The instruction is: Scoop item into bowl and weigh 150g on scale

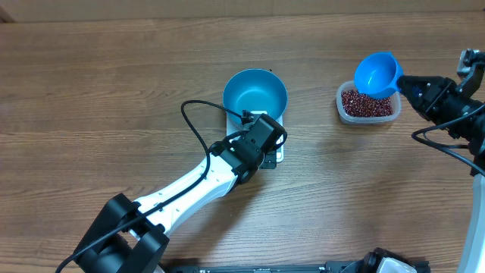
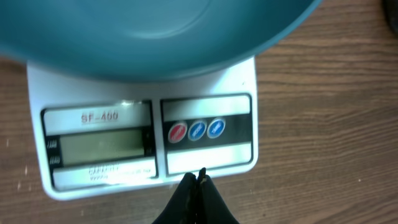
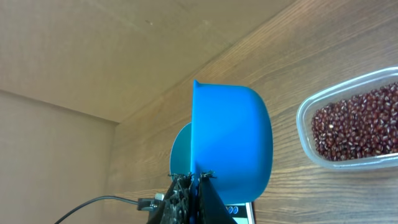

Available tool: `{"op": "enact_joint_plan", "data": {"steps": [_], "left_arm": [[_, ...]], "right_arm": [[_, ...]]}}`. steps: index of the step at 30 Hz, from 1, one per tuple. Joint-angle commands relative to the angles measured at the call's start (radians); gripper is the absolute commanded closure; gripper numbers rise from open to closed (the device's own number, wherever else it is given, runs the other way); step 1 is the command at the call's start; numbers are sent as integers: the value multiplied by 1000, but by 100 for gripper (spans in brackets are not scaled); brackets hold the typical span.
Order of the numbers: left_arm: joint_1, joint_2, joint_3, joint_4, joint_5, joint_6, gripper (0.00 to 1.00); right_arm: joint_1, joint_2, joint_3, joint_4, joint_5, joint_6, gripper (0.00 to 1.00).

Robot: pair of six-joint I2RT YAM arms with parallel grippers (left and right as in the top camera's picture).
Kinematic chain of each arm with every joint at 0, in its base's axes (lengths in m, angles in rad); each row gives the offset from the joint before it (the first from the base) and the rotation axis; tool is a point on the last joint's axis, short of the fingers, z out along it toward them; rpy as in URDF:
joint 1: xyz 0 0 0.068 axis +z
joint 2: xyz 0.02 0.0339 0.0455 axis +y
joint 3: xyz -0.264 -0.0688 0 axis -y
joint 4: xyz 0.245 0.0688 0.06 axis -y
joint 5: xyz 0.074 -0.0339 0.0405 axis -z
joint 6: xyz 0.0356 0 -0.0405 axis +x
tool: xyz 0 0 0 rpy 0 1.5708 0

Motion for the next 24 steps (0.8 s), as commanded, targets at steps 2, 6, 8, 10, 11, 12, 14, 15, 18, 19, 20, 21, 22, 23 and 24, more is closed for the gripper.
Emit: {"op": "enact_joint_plan", "data": {"steps": [2, 6, 8, 10, 11, 12, 14, 15, 18, 19, 20, 21, 22, 23, 24], "left_arm": [[-2, 3, -58, 107, -35, 121, 96], [-2, 15, -113, 172, -85, 119, 96], [-2, 28, -122, 174, -123, 103, 96], [-2, 42, -122, 200, -133, 103, 96], [-2, 47, -122, 211, -133, 103, 96], [-2, 55, -122, 229, -132, 107, 96], [-2, 83, -122, 255, -133, 106, 96], [-2, 87, -122, 260, -133, 106, 96], [-1, 93, -122, 280, -143, 106, 96], [-1, 94, -122, 285, -148, 106, 96], [-1, 96, -122, 290, -148, 106, 96], [-1, 99, -122, 295, -147, 106, 96], [-1, 101, -122, 299, -147, 106, 96], [-1, 101, -122, 300, -147, 106, 96], [-1, 101, -122, 302, -147, 106, 96]], "right_arm": [[-10, -4, 15, 12, 2, -18, 96], [-10, -4, 15, 9, 2, -19, 96], [-10, -4, 15, 5, 2, -19, 96], [-10, -4, 15, 5, 2, -19, 96], [-10, -4, 15, 5, 2, -19, 96], [-10, -4, 15, 5, 2, -19, 96], [-10, -4, 15, 5, 2, -19, 96], [-10, -4, 15, 4, 2, -19, 96], [-10, -4, 15, 4, 2, -19, 96], [-10, -4, 15, 4, 2, -19, 96], [-10, -4, 15, 4, 2, -19, 96], [-10, -4, 15, 4, 2, -19, 96], [-10, -4, 15, 4, 2, -19, 96], [-10, -4, 15, 4, 2, -19, 96], [-10, -4, 15, 4, 2, -19, 96]]}}
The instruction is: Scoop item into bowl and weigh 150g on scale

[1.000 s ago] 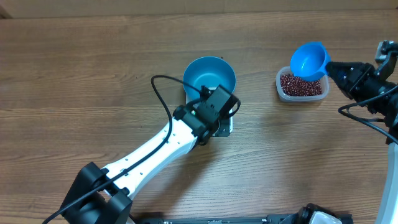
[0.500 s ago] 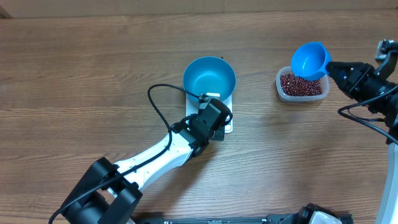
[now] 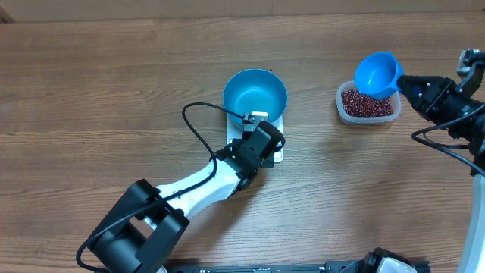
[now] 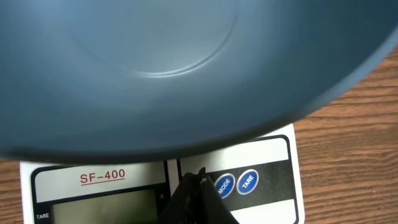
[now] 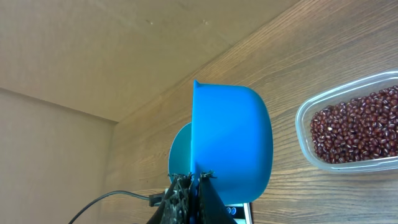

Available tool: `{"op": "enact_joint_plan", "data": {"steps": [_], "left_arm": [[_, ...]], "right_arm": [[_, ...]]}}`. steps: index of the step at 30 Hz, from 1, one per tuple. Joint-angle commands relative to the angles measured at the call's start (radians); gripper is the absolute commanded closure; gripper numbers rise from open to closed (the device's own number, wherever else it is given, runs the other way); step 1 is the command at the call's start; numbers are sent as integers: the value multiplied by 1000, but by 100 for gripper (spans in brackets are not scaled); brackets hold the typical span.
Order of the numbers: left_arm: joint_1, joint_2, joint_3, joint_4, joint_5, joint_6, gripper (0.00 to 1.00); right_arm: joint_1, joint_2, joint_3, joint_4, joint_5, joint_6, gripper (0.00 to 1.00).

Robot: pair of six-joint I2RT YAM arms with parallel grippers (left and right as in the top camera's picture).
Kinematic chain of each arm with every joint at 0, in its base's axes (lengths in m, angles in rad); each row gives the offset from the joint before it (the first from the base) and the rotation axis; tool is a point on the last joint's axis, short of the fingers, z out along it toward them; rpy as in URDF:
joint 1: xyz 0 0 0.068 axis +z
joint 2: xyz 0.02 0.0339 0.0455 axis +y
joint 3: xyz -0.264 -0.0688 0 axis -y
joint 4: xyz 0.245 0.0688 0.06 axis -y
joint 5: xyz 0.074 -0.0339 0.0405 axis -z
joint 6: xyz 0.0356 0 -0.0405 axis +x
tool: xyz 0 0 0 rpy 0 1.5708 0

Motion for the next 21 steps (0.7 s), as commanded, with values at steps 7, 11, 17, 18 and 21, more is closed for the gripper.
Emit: {"op": "enact_joint_plan", "data": {"steps": [7, 11, 17, 18, 21], "left_arm": [[-1, 45, -9, 24, -21, 12, 96], [-1, 63, -9, 34, -6, 12, 96], [-3, 63, -9, 33, 2, 12, 96], [-3, 63, -9, 33, 14, 14, 96], [-3, 63, -9, 26, 19, 15, 95]], "right_arm": [[-9, -4, 15, 5, 2, -8, 96], [-9, -4, 15, 5, 2, -8, 96], [-9, -4, 15, 5, 2, -8, 96], [-9, -4, 15, 5, 2, -7, 96], [-9, -4, 15, 5, 2, -7, 96]]}}
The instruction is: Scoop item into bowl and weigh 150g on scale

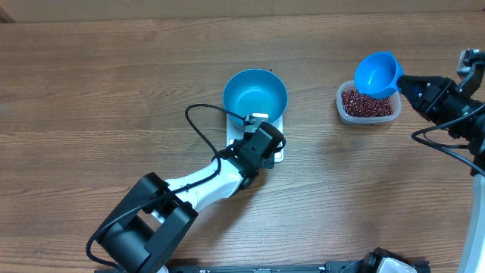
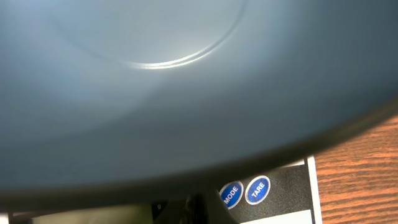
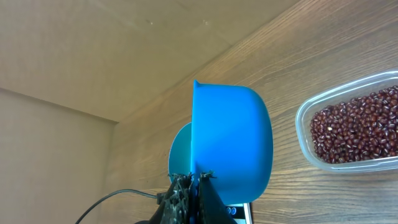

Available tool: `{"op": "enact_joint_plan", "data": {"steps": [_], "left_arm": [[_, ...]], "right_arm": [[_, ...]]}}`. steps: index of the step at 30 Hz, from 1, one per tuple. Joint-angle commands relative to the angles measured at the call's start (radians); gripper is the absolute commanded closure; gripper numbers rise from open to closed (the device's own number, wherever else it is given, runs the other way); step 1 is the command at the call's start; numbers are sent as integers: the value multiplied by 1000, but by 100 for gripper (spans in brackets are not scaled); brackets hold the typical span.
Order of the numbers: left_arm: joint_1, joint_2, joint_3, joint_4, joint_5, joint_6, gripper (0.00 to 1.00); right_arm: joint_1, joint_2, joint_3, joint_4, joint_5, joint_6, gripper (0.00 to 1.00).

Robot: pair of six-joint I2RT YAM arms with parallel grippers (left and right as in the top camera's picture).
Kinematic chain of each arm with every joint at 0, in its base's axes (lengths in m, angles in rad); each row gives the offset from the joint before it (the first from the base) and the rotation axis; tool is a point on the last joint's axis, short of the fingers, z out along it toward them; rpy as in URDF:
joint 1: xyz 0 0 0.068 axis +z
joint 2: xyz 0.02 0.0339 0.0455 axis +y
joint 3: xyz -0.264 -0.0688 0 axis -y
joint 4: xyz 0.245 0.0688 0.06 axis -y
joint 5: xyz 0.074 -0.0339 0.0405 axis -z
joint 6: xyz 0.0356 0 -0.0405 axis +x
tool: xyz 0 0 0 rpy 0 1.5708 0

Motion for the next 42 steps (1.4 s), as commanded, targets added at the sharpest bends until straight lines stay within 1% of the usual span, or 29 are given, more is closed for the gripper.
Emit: {"op": "enact_joint_plan", "data": {"steps": [1, 12, 25, 42], "left_arm": [[-3, 14, -9, -7, 19, 15, 96], [-3, 14, -9, -27, 38, 14, 96], [-2, 5, -8, -17, 34, 38, 96], [-2, 5, -8, -6, 34, 39, 96]], "right_arm": [[-9, -4, 15, 5, 2, -7, 96], [-9, -4, 15, 13, 2, -4, 96], [-9, -4, 15, 13, 2, -4, 96], [-9, -4, 15, 4, 2, -4, 96]]}}
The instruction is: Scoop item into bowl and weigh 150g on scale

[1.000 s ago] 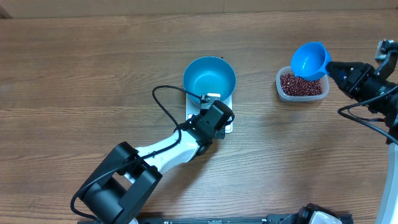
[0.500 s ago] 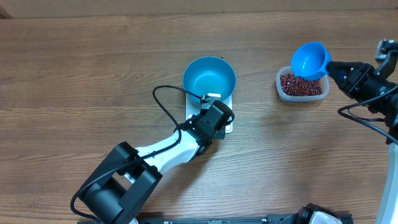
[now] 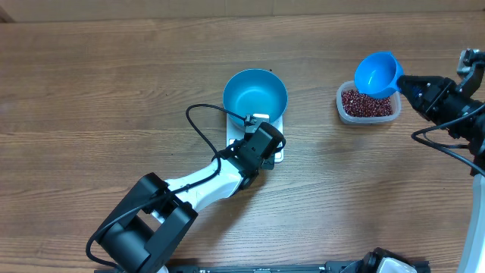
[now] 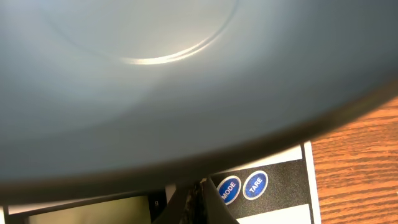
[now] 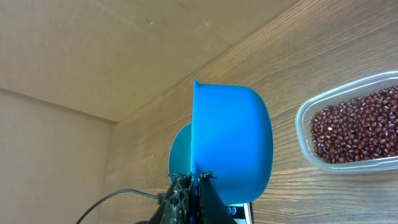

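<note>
The blue bowl point(image 3: 255, 92) stands on the white scale point(image 3: 279, 154). My left gripper point(image 3: 262, 142) is shut and empty over the scale's button panel. In the left wrist view its tips point(image 4: 200, 182) sit just left of the MODE button point(image 4: 228, 186), under the bowl's rim point(image 4: 186, 93); whether they touch the panel cannot be told. My right gripper point(image 3: 413, 85) is shut on the handle of the empty blue scoop point(image 3: 377, 74), which hangs above the far edge of the bean container point(image 3: 367, 105). The right wrist view shows the scoop point(image 5: 231, 143) edge-on.
The TARE button point(image 4: 255, 185) lies right of MODE, and the display point(image 4: 93, 213) lies to the left. A black cable point(image 3: 198, 129) loops from the left arm beside the scale. The clear container holds red beans point(image 5: 354, 127). Bare wood table point(image 3: 114, 91) surrounds everything.
The left wrist view has shifted slightly, and the shut tips beside the MODE button show a little more. Bowl, scale, scoop and right arm are unchanged.
My left gripper was shut just in front of the scale's near edge. Then it was over the panel, tips left of MODE. After that it was deeper under the bowl's rim, and it stays there now. The right gripper held the empty scoop above the beans throughout.
</note>
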Available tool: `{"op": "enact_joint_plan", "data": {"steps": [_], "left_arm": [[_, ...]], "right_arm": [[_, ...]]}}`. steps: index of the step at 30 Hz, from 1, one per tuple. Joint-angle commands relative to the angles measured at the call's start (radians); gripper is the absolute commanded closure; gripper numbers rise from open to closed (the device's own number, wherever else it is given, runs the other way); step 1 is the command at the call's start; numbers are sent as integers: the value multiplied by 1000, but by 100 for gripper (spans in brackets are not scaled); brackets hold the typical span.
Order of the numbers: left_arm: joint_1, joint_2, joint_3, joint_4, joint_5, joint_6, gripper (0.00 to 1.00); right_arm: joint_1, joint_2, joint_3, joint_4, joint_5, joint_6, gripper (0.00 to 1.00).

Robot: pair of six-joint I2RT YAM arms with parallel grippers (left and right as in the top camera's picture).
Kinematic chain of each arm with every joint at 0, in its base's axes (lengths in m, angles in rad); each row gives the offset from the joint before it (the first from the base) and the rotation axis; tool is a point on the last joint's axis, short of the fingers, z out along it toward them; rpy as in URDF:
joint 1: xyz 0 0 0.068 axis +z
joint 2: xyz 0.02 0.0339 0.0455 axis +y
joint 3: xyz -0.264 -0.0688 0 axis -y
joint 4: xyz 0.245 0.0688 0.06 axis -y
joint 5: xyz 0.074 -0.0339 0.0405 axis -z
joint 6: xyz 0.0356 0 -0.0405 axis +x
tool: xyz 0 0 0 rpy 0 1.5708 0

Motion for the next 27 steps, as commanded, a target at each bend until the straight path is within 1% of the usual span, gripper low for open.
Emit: {"op": "enact_joint_plan", "data": {"steps": [1, 11, 27], "left_arm": [[-2, 5, -8, 1, 21, 28, 96], [-2, 5, -8, 15, 22, 38, 96], [-1, 13, -8, -19, 26, 34, 96]], "right_arm": [[-10, -4, 15, 4, 2, -4, 96], [-10, -4, 15, -1, 2, -4, 96], [-10, -4, 15, -6, 2, -4, 96]]}}
